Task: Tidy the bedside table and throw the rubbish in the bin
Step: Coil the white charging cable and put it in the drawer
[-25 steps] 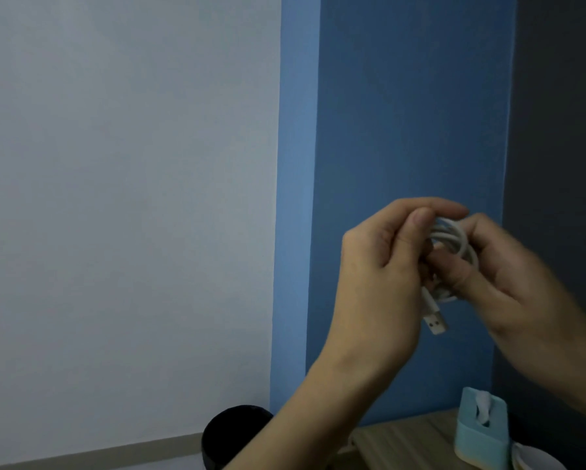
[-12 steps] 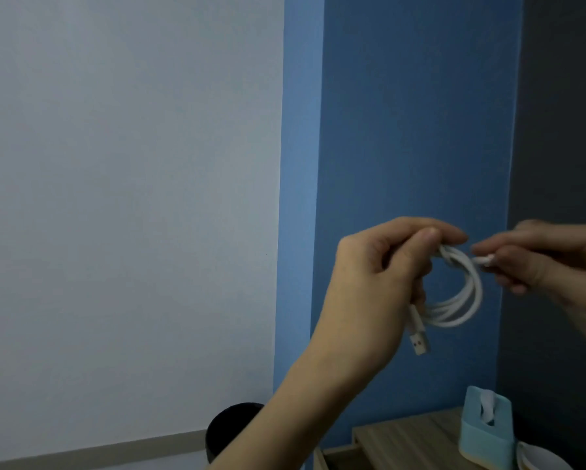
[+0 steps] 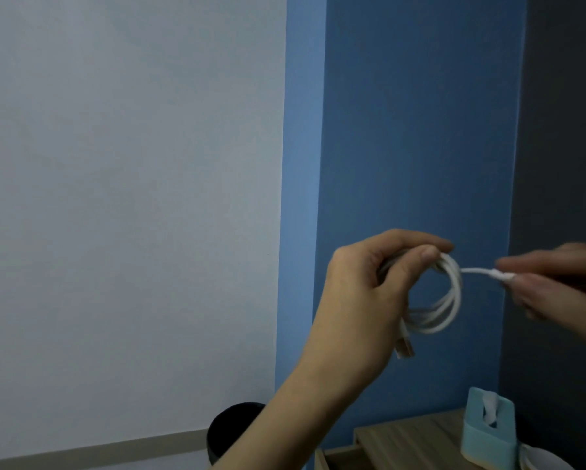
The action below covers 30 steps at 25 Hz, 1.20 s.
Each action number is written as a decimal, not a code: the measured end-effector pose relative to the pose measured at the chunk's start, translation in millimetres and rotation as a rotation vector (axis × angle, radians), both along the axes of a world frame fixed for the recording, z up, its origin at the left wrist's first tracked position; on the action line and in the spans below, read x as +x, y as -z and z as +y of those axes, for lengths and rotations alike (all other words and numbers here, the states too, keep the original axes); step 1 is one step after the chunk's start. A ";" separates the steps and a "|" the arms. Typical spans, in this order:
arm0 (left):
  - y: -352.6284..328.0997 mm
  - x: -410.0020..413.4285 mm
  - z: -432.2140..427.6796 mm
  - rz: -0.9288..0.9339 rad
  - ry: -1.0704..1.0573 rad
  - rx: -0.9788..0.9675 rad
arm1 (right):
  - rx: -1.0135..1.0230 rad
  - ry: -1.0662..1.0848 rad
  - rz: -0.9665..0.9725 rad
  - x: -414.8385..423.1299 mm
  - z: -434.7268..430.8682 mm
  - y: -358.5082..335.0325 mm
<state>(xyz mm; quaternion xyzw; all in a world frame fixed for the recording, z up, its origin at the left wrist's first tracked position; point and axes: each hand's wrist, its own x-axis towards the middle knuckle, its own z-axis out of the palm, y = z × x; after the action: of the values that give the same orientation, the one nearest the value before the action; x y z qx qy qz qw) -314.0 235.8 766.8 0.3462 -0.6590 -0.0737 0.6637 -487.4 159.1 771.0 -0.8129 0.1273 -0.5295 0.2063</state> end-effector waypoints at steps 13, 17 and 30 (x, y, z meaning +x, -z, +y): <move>-3.1 -2.8 -1.6 0.038 0.125 -0.033 | 0.101 -0.221 -0.197 38.9 28.0 0.7; -1.3 -4.4 -3.1 0.021 0.031 -0.061 | 0.063 -0.136 -0.129 36.8 24.8 0.7; 27.7 -7.5 5.6 -0.119 -0.245 0.103 | 0.006 0.087 -0.388 42.1 11.5 15.4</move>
<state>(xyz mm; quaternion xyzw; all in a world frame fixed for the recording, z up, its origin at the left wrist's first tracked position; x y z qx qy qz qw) -321.5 241.4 739.0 0.4616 -0.6451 -0.0051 0.6089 -445.3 170.7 755.6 -0.6888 0.1219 -0.6843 0.2062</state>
